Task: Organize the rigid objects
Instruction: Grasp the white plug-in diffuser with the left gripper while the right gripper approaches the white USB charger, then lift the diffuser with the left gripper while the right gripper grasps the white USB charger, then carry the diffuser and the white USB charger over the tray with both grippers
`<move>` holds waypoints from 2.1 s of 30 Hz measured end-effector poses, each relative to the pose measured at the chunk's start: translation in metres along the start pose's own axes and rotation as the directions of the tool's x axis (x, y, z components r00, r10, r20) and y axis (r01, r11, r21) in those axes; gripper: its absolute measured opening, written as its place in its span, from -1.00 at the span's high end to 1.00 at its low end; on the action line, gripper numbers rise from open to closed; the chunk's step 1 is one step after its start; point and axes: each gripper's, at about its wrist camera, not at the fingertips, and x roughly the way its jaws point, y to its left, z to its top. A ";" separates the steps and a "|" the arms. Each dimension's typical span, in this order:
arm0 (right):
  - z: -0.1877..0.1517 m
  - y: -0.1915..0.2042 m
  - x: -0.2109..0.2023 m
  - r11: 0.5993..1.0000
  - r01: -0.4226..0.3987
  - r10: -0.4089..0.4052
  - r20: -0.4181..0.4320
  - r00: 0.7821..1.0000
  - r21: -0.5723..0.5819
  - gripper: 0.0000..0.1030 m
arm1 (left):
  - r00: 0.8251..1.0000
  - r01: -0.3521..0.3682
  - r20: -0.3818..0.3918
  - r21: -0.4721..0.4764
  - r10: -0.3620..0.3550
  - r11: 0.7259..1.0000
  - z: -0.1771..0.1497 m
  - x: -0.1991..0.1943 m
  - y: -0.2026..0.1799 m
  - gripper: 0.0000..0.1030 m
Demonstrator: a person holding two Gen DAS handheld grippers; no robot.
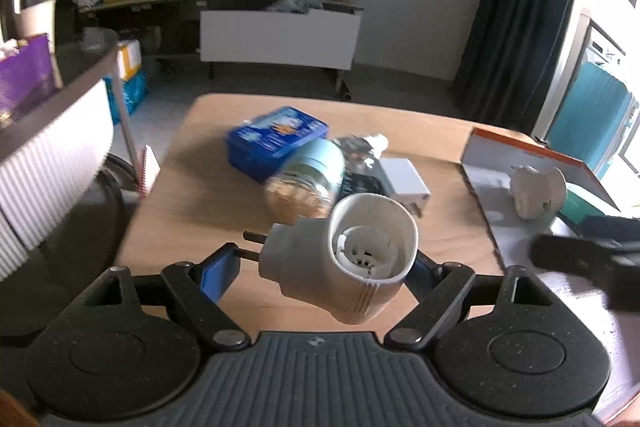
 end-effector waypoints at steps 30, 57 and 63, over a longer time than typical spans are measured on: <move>0.035 0.031 0.142 0.998 0.029 -0.034 -0.097 0.995 -0.051 0.03 | 0.998 0.036 0.061 -0.080 -0.031 0.996 0.001 -0.001 0.030 -0.68; -0.010 0.021 -0.043 1.000 -0.002 0.000 0.059 0.998 0.019 0.03 | 0.996 -0.024 0.081 -0.047 0.027 0.999 0.013 -0.050 -0.011 -0.68; -0.017 0.014 -0.060 1.000 0.010 -0.012 0.079 0.997 0.028 0.03 | 0.996 -0.010 0.085 -0.035 0.013 0.999 0.011 -0.059 -0.024 -0.68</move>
